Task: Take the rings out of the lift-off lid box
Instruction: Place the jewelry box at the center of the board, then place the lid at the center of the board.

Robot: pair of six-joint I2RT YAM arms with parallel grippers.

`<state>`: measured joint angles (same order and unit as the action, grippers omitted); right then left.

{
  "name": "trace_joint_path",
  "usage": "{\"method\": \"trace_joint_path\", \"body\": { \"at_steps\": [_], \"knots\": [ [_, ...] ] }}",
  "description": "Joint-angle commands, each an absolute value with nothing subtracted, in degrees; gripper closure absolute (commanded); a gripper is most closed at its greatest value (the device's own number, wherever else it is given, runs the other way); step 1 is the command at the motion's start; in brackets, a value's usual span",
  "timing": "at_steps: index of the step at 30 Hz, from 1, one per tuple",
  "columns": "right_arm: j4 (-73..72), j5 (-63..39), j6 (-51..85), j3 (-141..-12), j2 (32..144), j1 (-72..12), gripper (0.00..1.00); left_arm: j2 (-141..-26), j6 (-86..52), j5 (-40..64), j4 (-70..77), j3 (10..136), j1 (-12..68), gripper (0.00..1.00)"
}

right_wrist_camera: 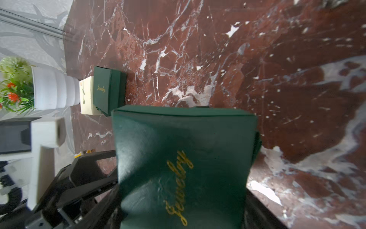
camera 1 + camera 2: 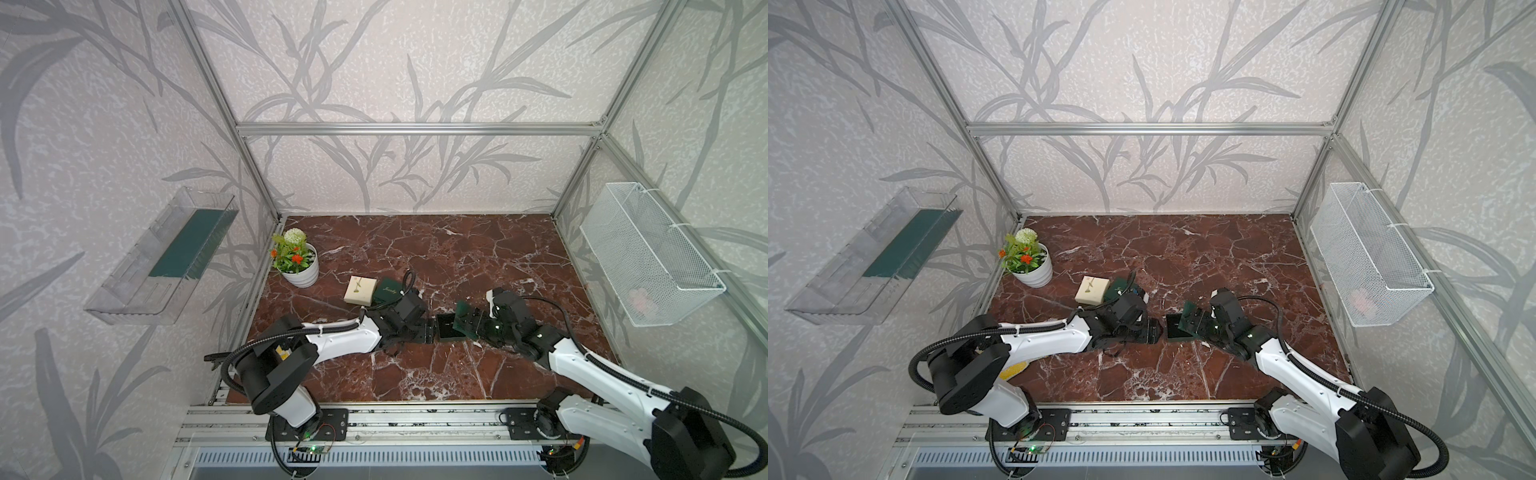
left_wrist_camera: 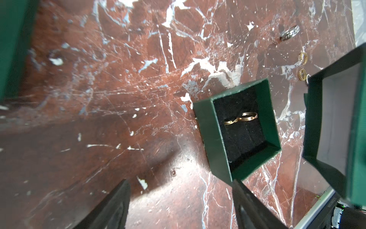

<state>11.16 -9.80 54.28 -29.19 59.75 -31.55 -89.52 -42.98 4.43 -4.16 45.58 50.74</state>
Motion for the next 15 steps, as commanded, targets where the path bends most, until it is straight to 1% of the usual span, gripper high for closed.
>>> {"method": "trace_joint_path", "body": {
  "at_steps": [1,5,8,11,15],
  "knots": [
    [17.3,-4.4,52.0,-33.4,59.0,-31.5,0.24,-86.0,-41.7,1.8,-6.9,44.8,50.8,0.20],
    [22.0,-0.9,48.6,-39.0,62.6,-31.1,0.24,-82.7,-40.3,0.2,-8.0,44.1,50.7,0.20],
    [23.4,-0.5,45.6,-43.8,68.1,-30.4,0.24,-79.9,-38.6,-0.9,-9.0,43.5,50.7,0.20],
    [25.0,-0.4,43.0,-49.2,75.9,-29.7,0.25,-77.0,-36.5,-1.9,-9.8,43.1,50.7,0.19],
    [30.6,1.7,38.4,-59.0,87.3,-29.3,0.26,-73.3,-34.0,-3.2,-10.0,42.1,50.6,0.18]
  ]
}}
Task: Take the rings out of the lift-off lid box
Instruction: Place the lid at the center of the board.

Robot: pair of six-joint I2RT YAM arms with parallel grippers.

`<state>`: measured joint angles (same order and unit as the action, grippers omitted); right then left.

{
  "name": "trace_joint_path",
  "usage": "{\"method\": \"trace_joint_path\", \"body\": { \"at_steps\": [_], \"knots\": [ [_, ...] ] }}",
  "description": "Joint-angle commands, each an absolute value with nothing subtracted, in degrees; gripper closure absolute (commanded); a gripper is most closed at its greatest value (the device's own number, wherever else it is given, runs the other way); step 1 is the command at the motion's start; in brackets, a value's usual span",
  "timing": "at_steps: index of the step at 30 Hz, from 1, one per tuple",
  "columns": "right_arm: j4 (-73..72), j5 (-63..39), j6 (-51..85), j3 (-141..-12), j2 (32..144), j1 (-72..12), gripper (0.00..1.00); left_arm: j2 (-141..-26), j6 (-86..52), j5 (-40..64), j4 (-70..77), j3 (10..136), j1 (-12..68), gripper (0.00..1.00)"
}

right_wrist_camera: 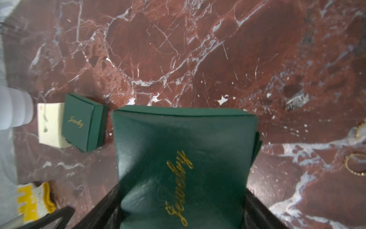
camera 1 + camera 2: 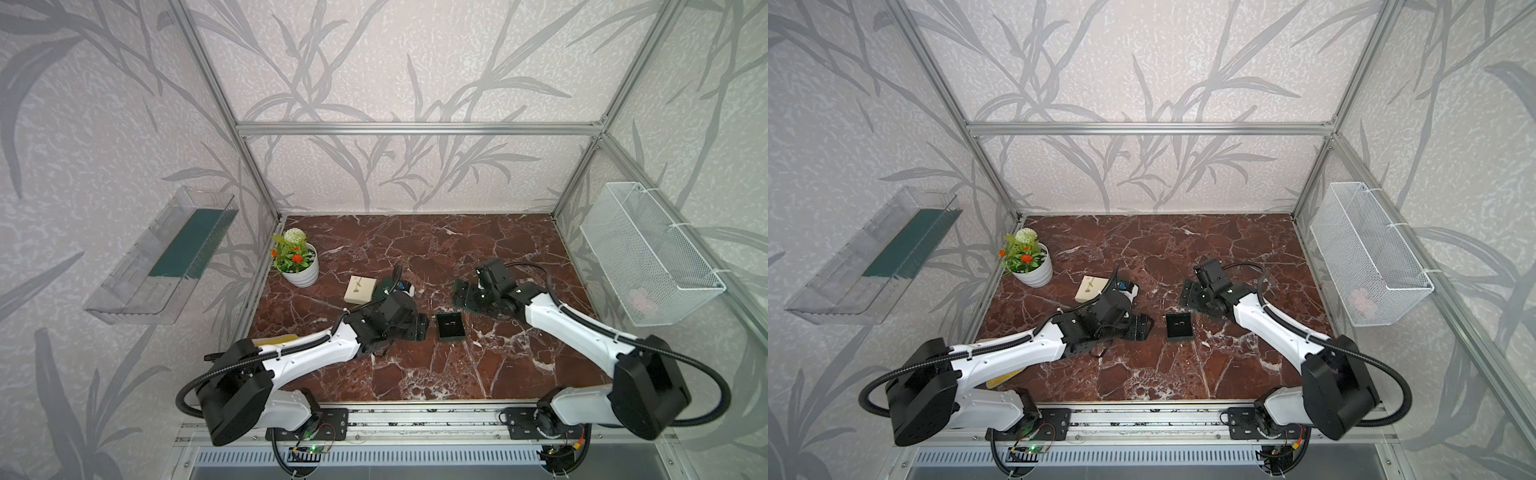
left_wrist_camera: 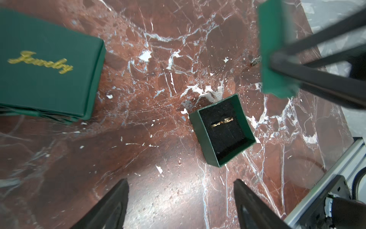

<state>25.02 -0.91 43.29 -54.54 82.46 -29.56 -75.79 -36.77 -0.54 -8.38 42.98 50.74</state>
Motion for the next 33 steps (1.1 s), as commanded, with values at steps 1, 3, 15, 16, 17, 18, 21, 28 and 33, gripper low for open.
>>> {"method": "trace_joint_path", "body": {
  "at_steps": [1,3,15,16,17,18,21,28,33],
  "knots": [
    [31.3,2.3,37.9,-60.9,89.7,-29.2,0.26,-72.6,-33.6,-3.5,-10.1,41.8,50.5,0.18],
    [31.5,3.0,37.0,-63.6,93.3,-29.2,0.26,-71.4,-33.1,-3.8,-10.1,41.6,50.5,0.18],
    [30.8,4.4,34.0,-71.5,104.2,-28.8,0.18,-69.8,-32.3,-2.5,-9.4,40.6,50.4,0.17],
    [30.5,4.0,33.6,-71.8,104.9,-28.6,0.16,-69.8,-32.3,-2.4,-9.3,40.5,50.4,0.17],
    [30.2,3.7,33.3,-71.9,105.2,-28.5,0.15,-69.7,-32.3,-2.2,-9.1,40.4,50.4,0.17],
    [29.9,3.3,33.1,-72.0,105.5,-28.5,0.13,-69.7,-32.2,-2.1,-9.0,40.3,50.4,0.17],
    [29.4,2.6,32.5,-71.9,105.7,-28.3,0.05,-69.6,-32.3,-1.7,-8.7,39.9,50.4,0.17],
    [30.2,2.3,31.2,-68.8,99.8,-28.4,0.00,-68.9,-32.0,-2.4,-7.9,38.7,50.4,0.17],
    [32.0,2.9,30.3,-63.6,92.0,-29.7,0.06,-68.3,-31.6,-2.5,-8.1,38.4,50.4,0.17]
  ]
}}
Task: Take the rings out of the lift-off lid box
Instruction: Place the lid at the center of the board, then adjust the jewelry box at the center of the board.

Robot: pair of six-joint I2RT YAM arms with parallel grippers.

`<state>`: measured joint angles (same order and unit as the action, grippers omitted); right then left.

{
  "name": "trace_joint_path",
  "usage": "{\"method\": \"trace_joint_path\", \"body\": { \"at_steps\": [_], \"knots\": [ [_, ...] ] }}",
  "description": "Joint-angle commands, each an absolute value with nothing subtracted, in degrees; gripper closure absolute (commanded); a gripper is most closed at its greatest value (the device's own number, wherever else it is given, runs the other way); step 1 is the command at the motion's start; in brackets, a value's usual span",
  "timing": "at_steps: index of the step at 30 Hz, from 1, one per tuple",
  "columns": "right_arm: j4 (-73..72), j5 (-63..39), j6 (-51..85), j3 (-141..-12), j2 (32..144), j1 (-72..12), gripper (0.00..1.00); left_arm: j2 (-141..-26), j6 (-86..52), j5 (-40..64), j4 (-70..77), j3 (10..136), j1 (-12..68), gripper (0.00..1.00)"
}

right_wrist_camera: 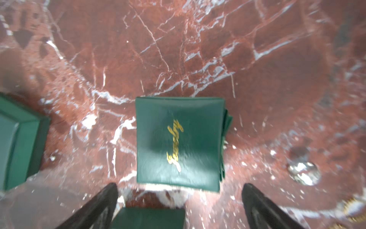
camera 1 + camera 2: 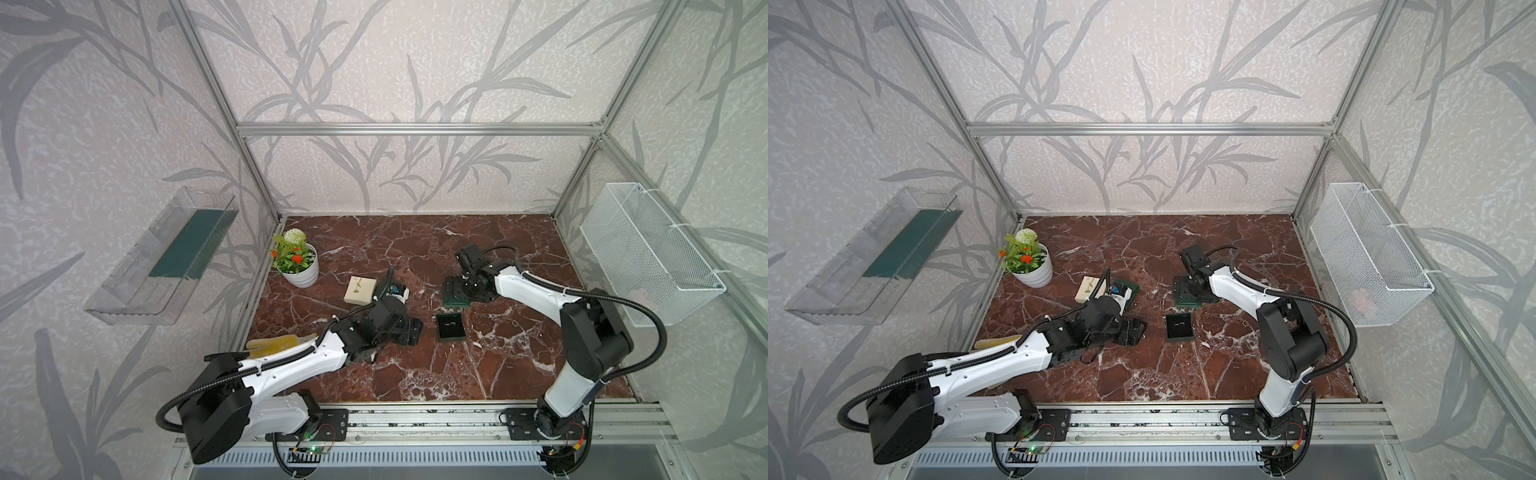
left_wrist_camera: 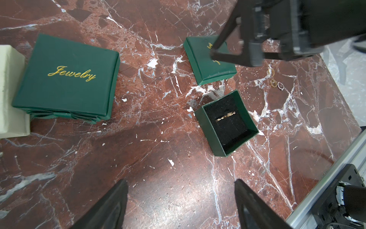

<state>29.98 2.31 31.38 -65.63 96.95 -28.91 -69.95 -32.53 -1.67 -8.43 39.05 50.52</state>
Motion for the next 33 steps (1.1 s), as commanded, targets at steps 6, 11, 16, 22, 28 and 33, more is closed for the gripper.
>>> {"method": "trace_joint_path", "body": {
  "at_steps": [6,11,16,22,28,33],
  "knots": [
    [32.8,4.1,24.6,-57.0,85.2,-34.6,0.25,-67.4,-30.4,-3.7,-7.9,37.4,50.4,0.17],
    [32.0,0.7,17.3,-55.1,84.2,-36.2,0.42,-67.3,-28.3,-2.0,-6.5,36.7,50.4,0.17],
    [30.7,-2.1,10.6,-54.9,86.2,-36.4,0.53,-68.7,-26.1,-0.6,-4.7,36.8,50.4,0.17],
    [31.1,-2.7,6.0,-56.1,89.4,-36.5,0.55,-71.3,-25.4,-1.7,-4.5,37.5,50.4,0.17],
    [29.5,-2.8,4.9,-55.9,90.9,-36.7,0.55,-73.7,-25.4,-1.6,-4.5,38.3,50.4,0.17],
    [29.0,-2.6,4.8,-56.7,92.4,-37.1,0.55,-74.5,-25.5,-1.4,-4.3,38.4,50.4,0.17]
  ]
}}
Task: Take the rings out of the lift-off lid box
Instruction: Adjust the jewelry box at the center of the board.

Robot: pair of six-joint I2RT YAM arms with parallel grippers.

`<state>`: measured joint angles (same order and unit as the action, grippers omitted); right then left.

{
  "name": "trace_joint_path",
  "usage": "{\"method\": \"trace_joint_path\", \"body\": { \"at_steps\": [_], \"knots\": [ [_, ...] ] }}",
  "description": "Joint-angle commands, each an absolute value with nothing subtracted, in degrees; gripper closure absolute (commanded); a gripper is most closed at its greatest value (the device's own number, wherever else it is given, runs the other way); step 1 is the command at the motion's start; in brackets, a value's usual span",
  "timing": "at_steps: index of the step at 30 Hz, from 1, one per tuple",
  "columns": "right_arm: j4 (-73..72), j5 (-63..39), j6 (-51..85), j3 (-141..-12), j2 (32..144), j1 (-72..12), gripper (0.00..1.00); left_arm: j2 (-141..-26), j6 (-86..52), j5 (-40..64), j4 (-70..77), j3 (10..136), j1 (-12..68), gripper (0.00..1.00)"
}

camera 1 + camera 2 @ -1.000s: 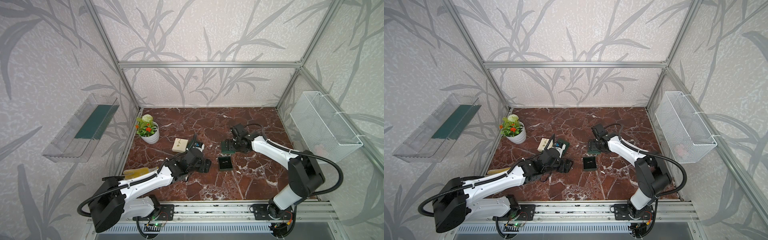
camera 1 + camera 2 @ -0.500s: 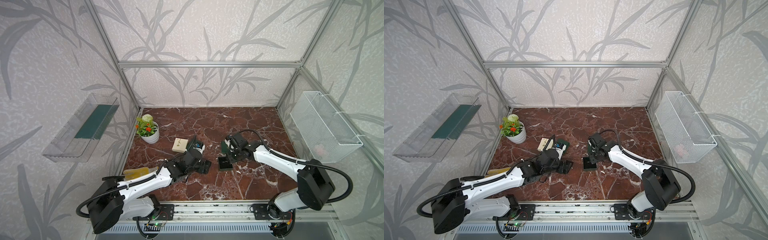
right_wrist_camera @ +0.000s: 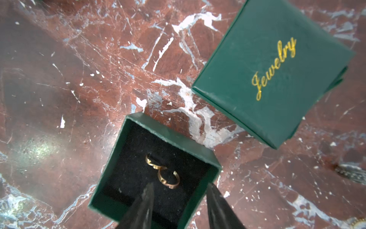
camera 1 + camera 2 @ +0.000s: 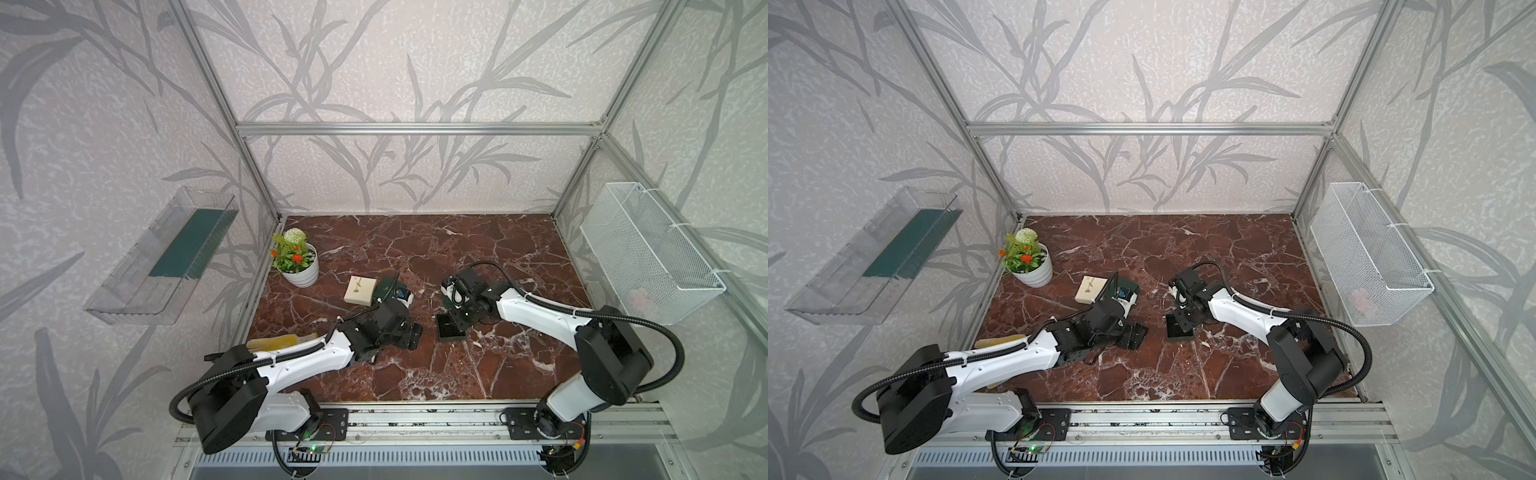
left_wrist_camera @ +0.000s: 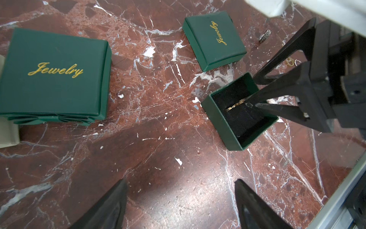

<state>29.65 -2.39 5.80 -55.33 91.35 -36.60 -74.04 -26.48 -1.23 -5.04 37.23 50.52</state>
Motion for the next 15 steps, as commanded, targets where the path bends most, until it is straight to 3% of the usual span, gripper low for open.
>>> {"method": "trace_joint_path", "body": {
  "at_steps": [1,15],
  "knots": [
    [28.7,-2.5,4.7,-56.7,92.7,-37.2,0.55,-74.5,-25.6,-1.4,-4.3,38.5,50.4,0.17],
    [29.0,0.0,6.5,-56.9,92.4,-39.5,0.62,-76.3,-26.4,-0.8,-4.4,38.9,50.4,0.17]
  ]
}}
